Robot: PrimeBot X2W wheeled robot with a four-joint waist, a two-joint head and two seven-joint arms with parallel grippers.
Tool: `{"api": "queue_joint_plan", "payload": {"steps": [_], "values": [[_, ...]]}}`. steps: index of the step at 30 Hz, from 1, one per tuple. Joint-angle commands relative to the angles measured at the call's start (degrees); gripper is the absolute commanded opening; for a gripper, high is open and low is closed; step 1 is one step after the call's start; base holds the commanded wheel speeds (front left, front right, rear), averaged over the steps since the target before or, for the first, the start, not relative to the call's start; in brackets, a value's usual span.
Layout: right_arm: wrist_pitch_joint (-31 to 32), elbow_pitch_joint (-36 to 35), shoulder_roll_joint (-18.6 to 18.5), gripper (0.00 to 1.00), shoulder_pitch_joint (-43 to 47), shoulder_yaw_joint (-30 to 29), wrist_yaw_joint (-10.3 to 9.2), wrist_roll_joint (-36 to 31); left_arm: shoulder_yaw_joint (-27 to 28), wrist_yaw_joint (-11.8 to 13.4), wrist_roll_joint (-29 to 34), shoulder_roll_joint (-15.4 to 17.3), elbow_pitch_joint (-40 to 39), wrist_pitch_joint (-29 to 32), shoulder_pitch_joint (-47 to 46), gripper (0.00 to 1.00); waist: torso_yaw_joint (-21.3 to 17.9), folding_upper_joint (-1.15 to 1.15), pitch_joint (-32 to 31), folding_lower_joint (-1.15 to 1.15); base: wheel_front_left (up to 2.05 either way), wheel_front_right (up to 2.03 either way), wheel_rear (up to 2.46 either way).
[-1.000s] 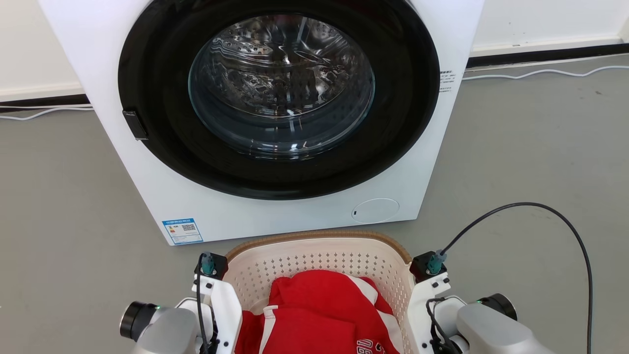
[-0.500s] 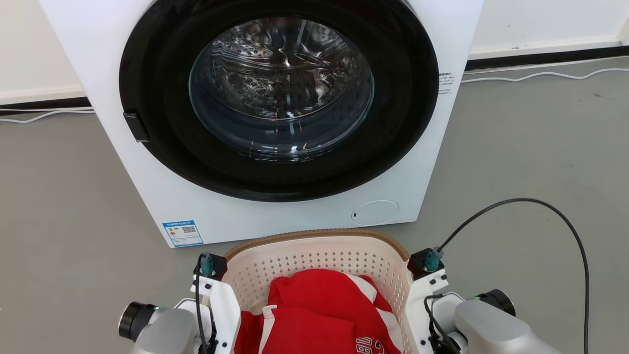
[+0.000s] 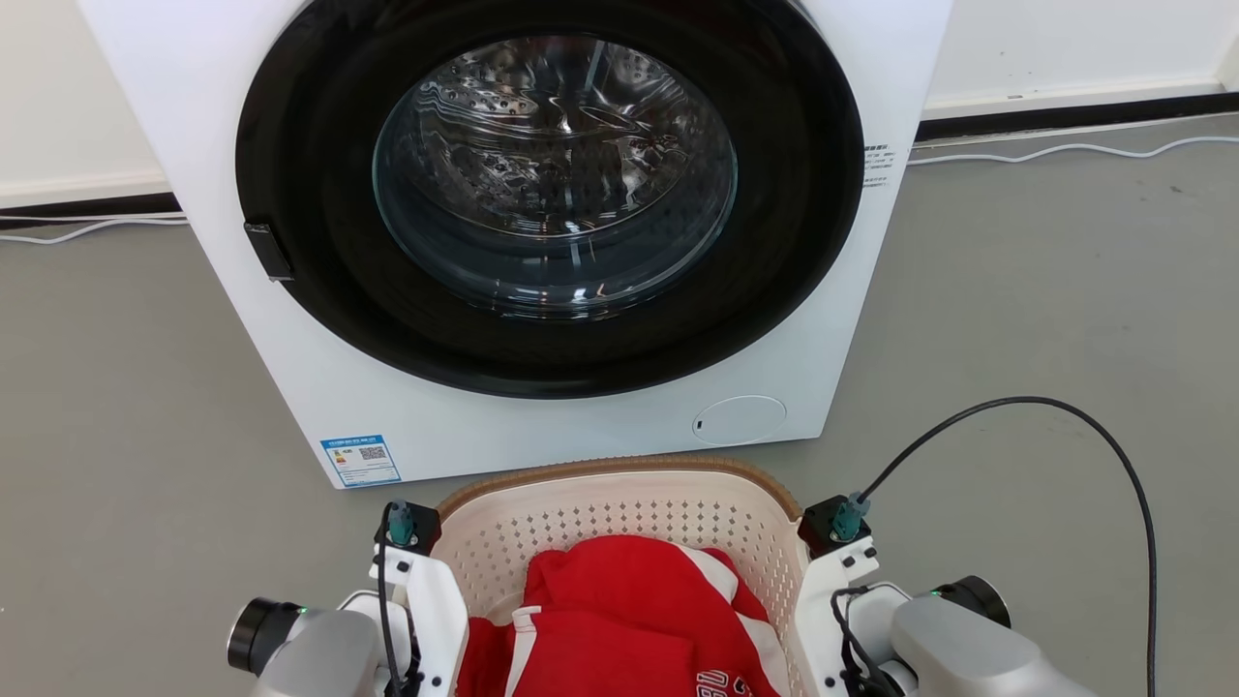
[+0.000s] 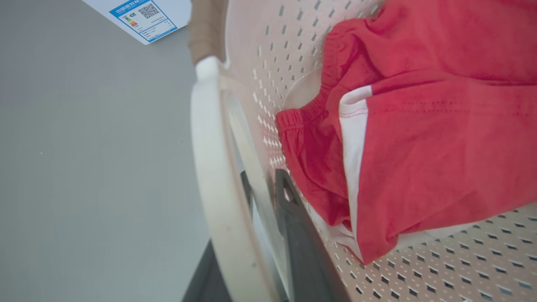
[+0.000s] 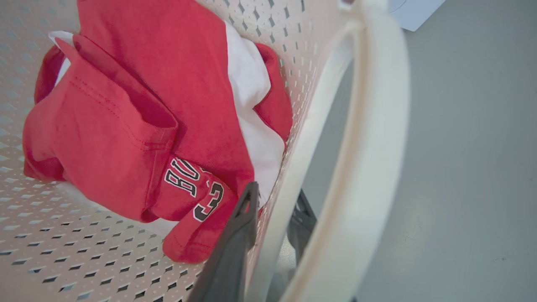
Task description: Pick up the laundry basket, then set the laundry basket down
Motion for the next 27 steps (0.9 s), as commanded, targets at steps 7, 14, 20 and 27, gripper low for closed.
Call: {"api": "queue_joint_plan", "payload": {"steps": [7, 14, 20, 27], "values": [[-2.37, -2.12, 2.3, 0.0, -3.99, 1.25, 1.44, 1.21, -0.56, -0.86, -0.45, 0.0, -0.52, -0.62, -1.31, 0.0, -0.05, 0.0, 0.0, 0.0, 0.0, 0.0, 0.0], [-3.34, -2.22, 2.3, 0.0, -4.44, 2.26, 1.44, 1.73, -0.98, -0.85, -1.29, 0.12, -0.12, -0.92, -1.78, 0.0, -0.04, 0.0, 0.25, 0.0, 0.0, 0.0, 0.0], [-6.1, -2.21, 2.3, 0.0, -5.35, 2.68, 1.44, 1.61, -0.7, -0.2, -1.76, 0.13, 0.08, -2.28, -3.06, 0.0, 0.19, 0.0, 2.27, 0.0, 0.0, 0.0, 0.0], [-14.76, -0.1, 2.3, 0.0, -8.65, 2.81, 1.44, -0.42, 0.49, 2.52, -2.2, 1.19, -0.74, -9.09, -7.04, 0.0, 0.71, 0.0, 10.7, 0.0, 0.0, 0.0, 0.0]]}}
